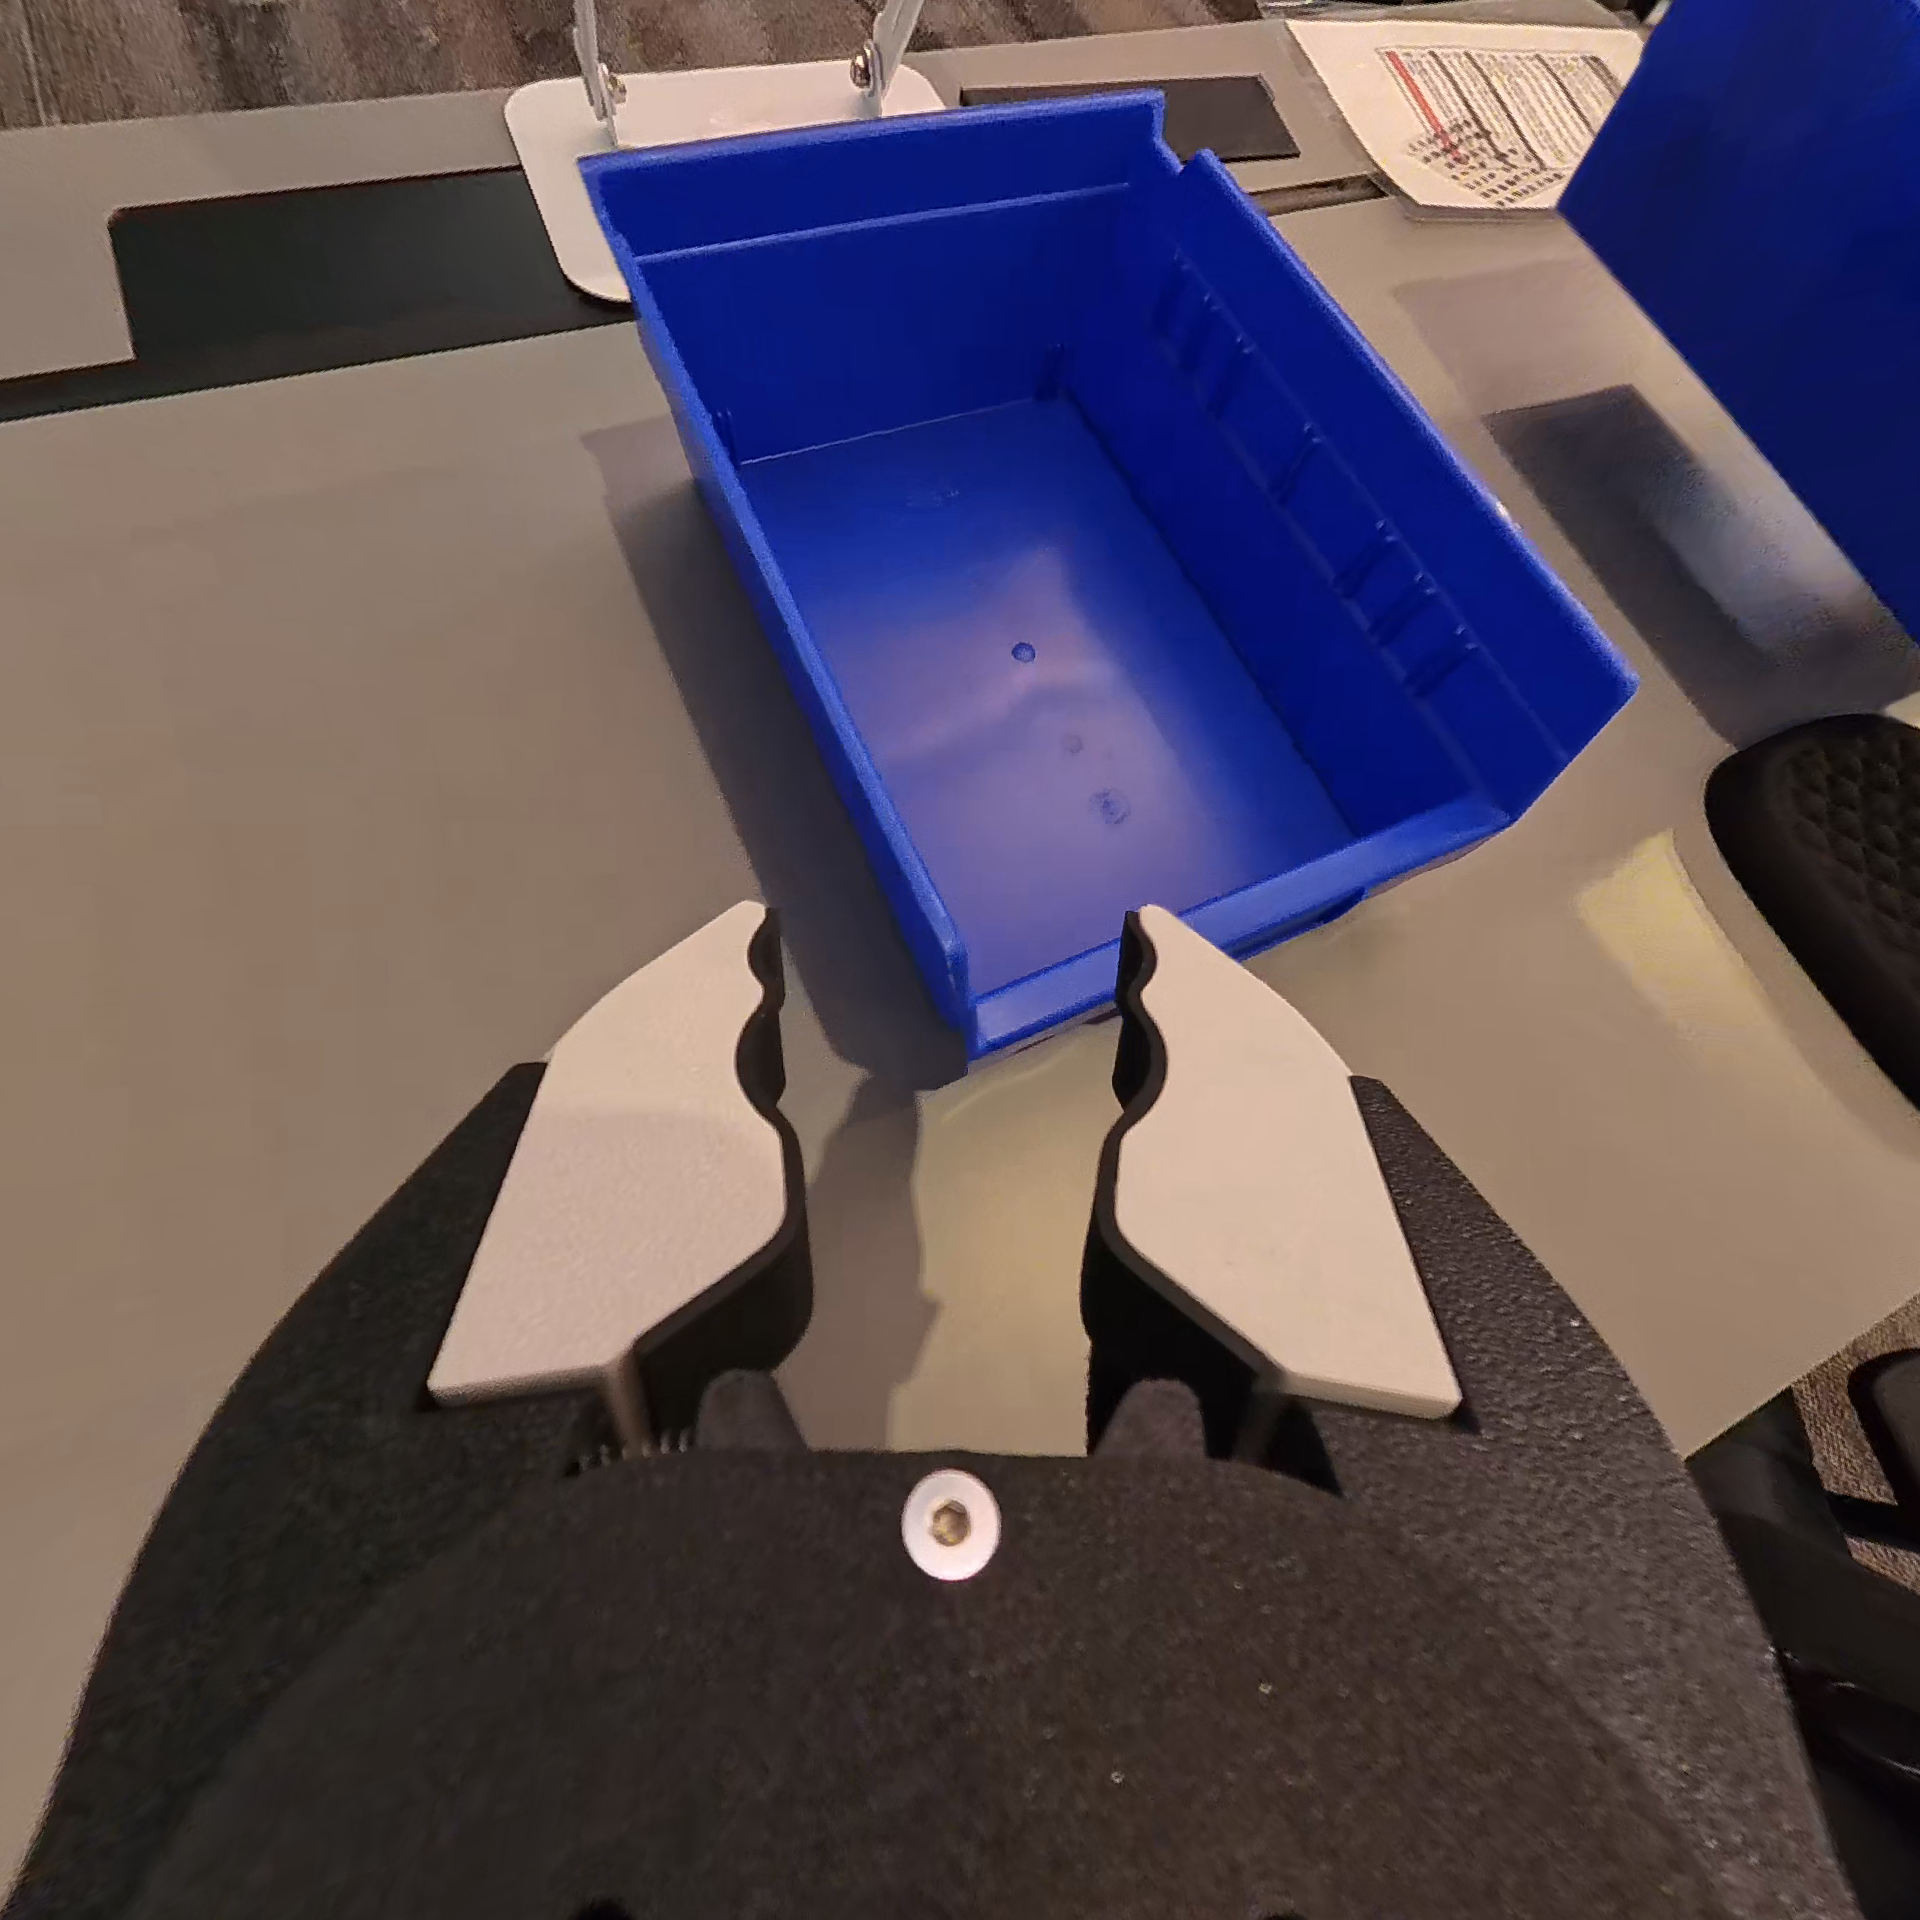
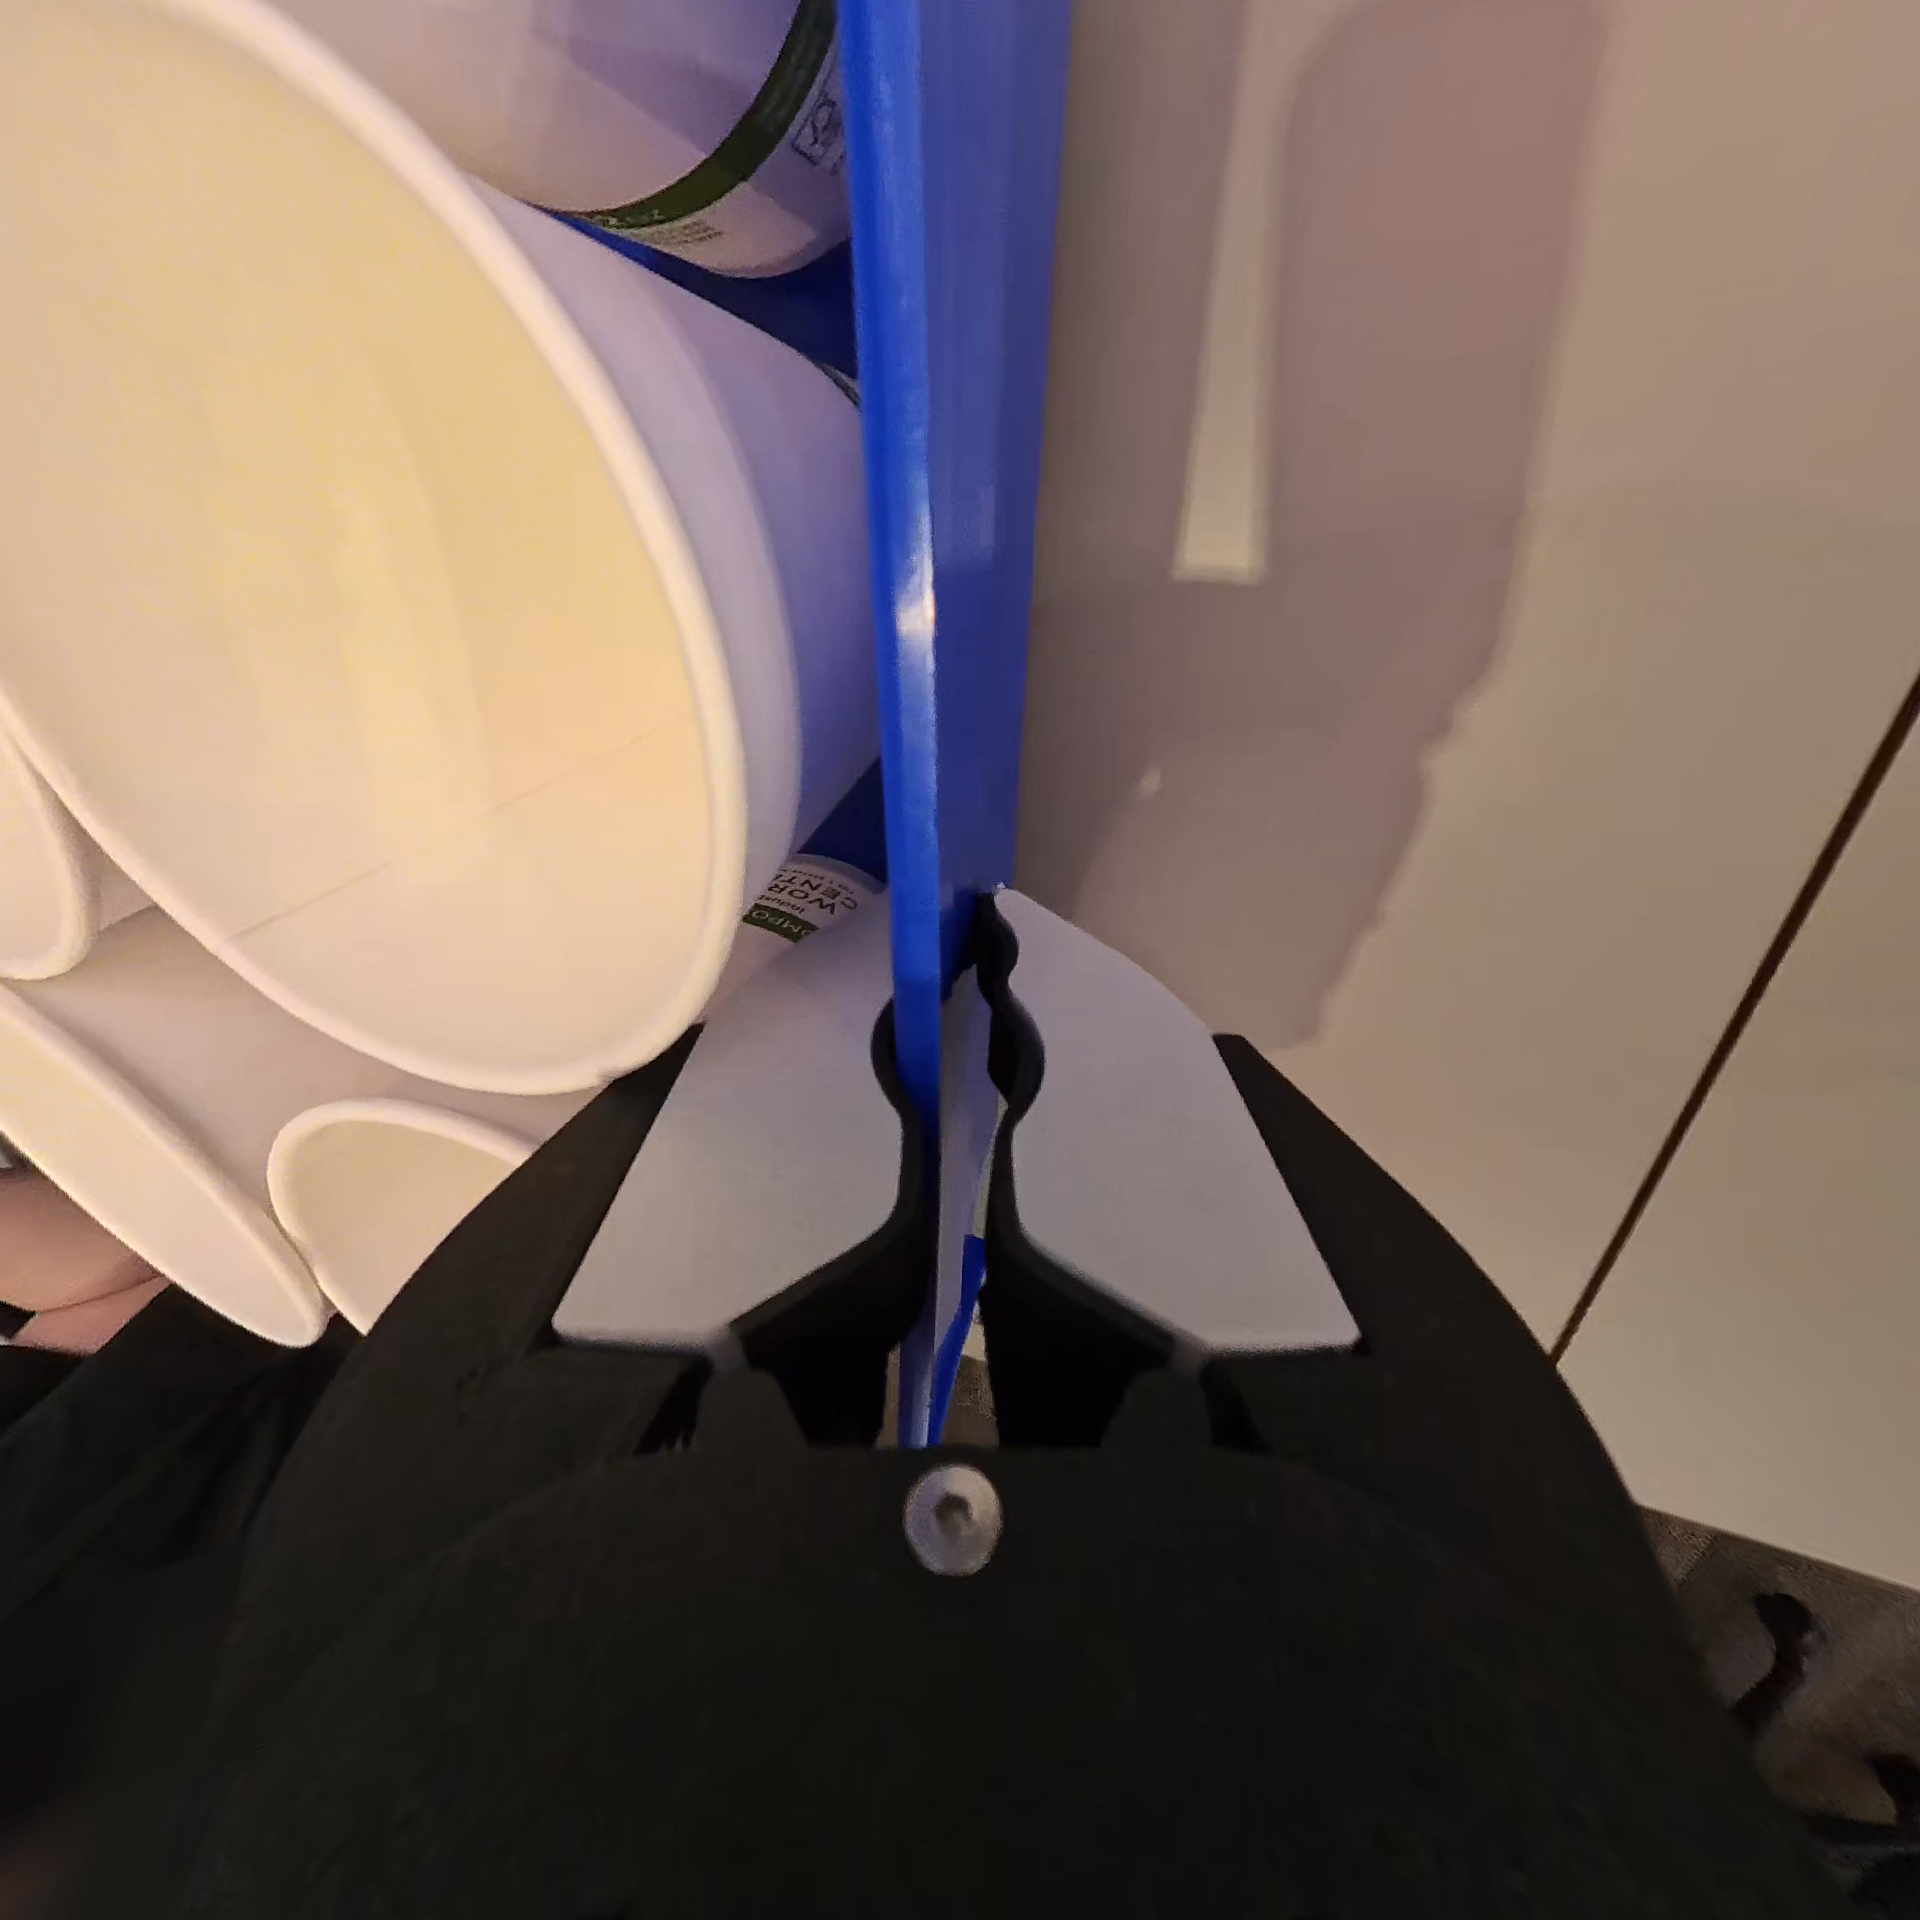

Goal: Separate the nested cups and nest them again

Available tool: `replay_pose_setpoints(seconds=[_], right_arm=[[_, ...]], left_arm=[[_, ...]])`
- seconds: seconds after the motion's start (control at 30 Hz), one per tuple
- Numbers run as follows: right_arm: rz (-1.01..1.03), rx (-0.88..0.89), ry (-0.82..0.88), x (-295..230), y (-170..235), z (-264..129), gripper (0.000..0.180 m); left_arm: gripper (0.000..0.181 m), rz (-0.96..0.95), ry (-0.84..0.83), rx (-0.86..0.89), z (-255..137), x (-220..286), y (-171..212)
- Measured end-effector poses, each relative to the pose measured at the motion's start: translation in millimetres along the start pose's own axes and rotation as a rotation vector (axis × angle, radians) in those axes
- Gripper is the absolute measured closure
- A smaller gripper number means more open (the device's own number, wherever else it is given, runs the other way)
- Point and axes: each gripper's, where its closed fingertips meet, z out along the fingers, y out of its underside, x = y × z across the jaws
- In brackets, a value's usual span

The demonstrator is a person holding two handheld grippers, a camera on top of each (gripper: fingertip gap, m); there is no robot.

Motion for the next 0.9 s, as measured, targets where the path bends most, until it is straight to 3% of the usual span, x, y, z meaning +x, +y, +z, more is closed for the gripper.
replay_pose_setpoints(seconds=[0.23, 0.47, 0.67, 0.9], right_arm=[[-0.105, -0.021, 0.035, -90, -17, -27, 0.174], [-0.279, -0.072, 0.036, -242, -37, -32, 0.174], [-0.494, -0.158, 0.035, -396, -51, 13, 0.173], [-0.725, -0.25, -0.054, -579, -56, 103, 0.174]], left_arm=[[0.119, -0.046, -0.028, 0.043, -23, -23, 11], [0.12, -0.105, -0.074, 0.086, -61, -63, 36], [0.121, -0.166, -0.158, 0.096, -102, -113, 68], [0.12, -0.266, -0.286, 0.131, -157, -178, 103]])
